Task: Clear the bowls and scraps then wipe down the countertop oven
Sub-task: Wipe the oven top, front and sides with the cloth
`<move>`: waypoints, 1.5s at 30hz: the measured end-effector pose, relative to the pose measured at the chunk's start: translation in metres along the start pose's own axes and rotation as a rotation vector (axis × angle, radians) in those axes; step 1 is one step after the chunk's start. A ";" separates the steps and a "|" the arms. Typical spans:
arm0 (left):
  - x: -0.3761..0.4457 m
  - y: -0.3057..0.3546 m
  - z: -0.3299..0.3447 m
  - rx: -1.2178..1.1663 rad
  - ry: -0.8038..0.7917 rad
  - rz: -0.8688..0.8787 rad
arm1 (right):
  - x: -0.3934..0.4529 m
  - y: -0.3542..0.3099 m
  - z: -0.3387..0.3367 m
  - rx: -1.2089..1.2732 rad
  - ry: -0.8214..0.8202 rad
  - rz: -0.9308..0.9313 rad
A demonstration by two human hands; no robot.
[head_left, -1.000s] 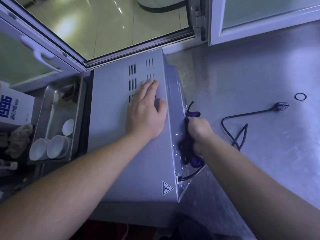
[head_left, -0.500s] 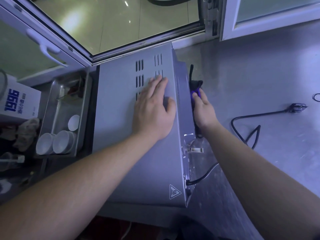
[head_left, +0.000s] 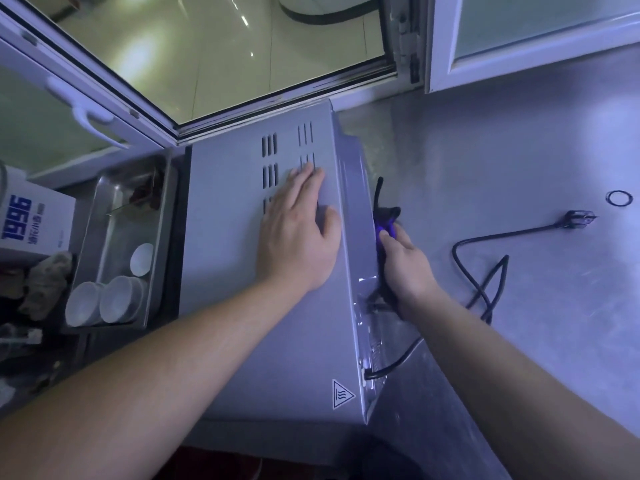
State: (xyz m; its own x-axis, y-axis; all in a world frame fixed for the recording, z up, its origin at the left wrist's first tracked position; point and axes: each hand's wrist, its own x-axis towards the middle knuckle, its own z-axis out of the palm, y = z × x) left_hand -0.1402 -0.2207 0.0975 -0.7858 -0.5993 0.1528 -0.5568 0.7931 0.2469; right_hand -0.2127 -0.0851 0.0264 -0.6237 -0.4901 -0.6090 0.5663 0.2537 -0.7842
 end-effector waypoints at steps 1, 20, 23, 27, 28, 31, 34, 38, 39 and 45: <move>0.000 0.000 0.000 0.002 0.002 0.003 | -0.003 -0.004 0.001 0.009 -0.009 -0.027; 0.000 -0.001 0.002 -0.013 0.002 0.002 | 0.092 -0.018 0.008 -0.135 -0.016 0.000; 0.000 -0.001 0.002 -0.016 0.003 0.002 | 0.082 -0.013 0.005 -0.113 -0.015 0.011; 0.001 0.000 0.000 -0.016 -0.001 0.007 | 0.055 -0.016 0.006 0.019 -0.016 -0.021; 0.001 0.000 0.000 -0.014 -0.003 0.008 | 0.047 -0.017 0.006 0.039 -0.025 -0.040; 0.001 0.000 0.000 -0.010 0.001 0.010 | 0.029 -0.024 0.006 0.069 -0.062 -0.134; 0.001 0.000 0.001 -0.005 0.001 0.010 | 0.028 -0.045 0.013 0.022 -0.057 -0.315; 0.001 0.001 0.001 0.007 0.006 0.013 | 0.065 -0.072 0.027 -0.180 -0.023 -0.534; 0.001 0.001 0.001 0.006 0.004 0.012 | 0.075 -0.080 0.028 -0.174 -0.013 -0.494; 0.001 0.001 0.000 0.000 -0.003 0.011 | 0.122 -0.090 0.023 -0.096 0.005 -0.165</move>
State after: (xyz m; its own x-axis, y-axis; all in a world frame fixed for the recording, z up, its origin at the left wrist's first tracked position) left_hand -0.1415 -0.2209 0.0978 -0.7928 -0.5902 0.1525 -0.5482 0.7997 0.2450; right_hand -0.3274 -0.1871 0.0256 -0.7067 -0.5276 -0.4715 0.4020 0.2489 -0.8811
